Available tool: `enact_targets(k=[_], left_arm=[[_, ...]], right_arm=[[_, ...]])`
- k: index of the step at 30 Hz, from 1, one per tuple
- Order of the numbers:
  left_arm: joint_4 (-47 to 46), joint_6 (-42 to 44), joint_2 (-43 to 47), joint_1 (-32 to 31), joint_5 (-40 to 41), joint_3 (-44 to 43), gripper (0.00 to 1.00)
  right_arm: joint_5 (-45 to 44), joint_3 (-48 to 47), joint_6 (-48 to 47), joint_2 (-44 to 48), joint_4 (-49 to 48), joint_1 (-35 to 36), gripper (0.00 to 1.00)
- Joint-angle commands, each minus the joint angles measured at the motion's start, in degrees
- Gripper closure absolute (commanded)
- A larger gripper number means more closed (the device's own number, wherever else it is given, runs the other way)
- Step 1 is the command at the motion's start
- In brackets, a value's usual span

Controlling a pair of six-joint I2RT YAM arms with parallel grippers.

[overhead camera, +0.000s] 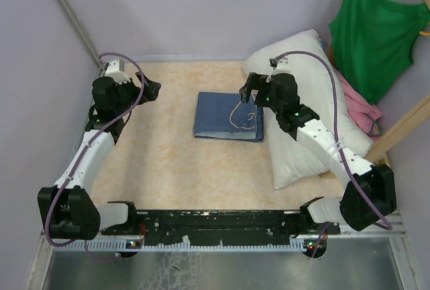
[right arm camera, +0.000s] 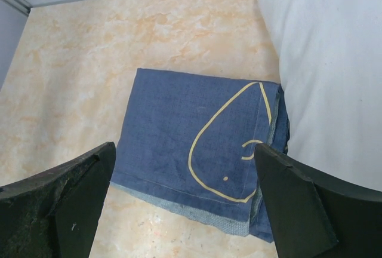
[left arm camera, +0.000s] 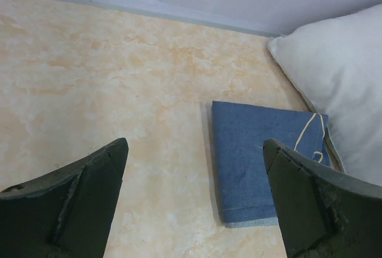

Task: Remove the pillowcase from the pillow
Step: Reset both arms

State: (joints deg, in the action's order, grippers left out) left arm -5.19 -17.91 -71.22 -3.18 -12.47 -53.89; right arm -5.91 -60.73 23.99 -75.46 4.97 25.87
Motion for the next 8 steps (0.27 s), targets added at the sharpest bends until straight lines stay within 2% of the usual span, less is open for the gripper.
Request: enact_targets(k=[1,8], left_arm=[[0.7,0.5,2.7,0.0,1.3,0.2,0.0],[2.5,0.9,3.5,0.1,1.4,-0.5,0.0]], right_arm=[[-1.0,0.3,-0.7,1.8,-3.4,0.4,0.01],[2.0,0.9,-1.0,1.2,-5.0,0.2,0.01]])
